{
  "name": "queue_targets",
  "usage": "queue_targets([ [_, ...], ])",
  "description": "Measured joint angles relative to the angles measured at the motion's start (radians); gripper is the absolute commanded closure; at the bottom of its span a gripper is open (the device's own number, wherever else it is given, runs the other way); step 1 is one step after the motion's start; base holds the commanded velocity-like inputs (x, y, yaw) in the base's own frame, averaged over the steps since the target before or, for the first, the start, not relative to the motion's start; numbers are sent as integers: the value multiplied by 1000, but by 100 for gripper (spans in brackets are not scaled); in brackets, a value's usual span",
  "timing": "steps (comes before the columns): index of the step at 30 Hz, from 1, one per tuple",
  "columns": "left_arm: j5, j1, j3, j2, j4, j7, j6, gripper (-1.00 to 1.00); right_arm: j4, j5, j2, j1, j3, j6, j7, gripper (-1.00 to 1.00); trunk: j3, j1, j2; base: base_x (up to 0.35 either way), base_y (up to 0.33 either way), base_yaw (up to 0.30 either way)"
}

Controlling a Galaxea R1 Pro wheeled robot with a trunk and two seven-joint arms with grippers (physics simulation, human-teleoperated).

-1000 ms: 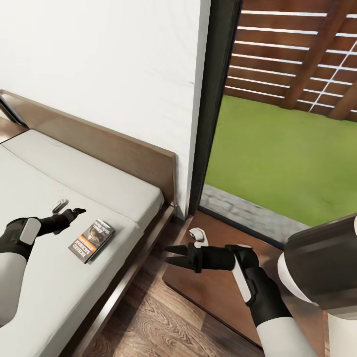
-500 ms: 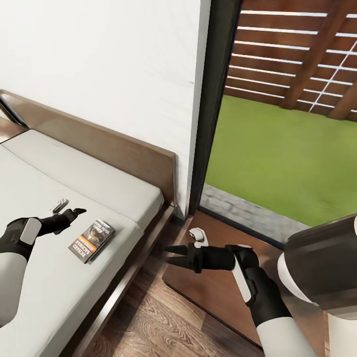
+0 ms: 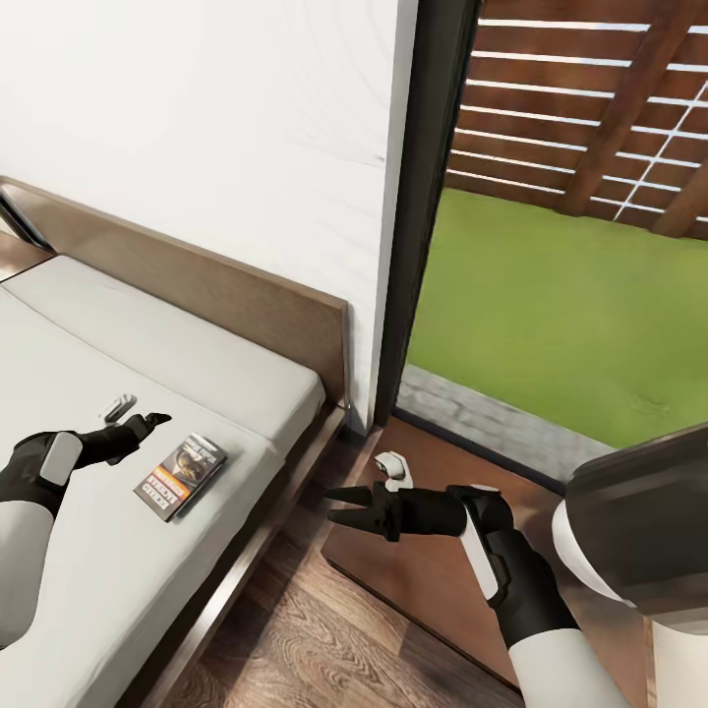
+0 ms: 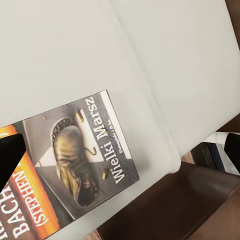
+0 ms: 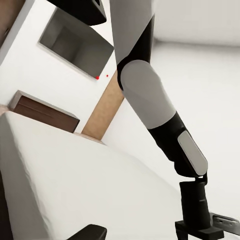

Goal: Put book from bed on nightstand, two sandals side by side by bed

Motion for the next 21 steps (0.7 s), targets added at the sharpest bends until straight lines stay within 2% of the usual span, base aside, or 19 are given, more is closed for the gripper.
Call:
queue_targets([
  [11,1,0,0,0,0,0,0,-100,0,0,0,0,0,0,0,-100,0,0,0,3,1,0],
  [21,1,0,1,0,-2,-1,-1,-100,0,0,0,-1,1,0,0,-100,0,0,0,79,29,0],
])
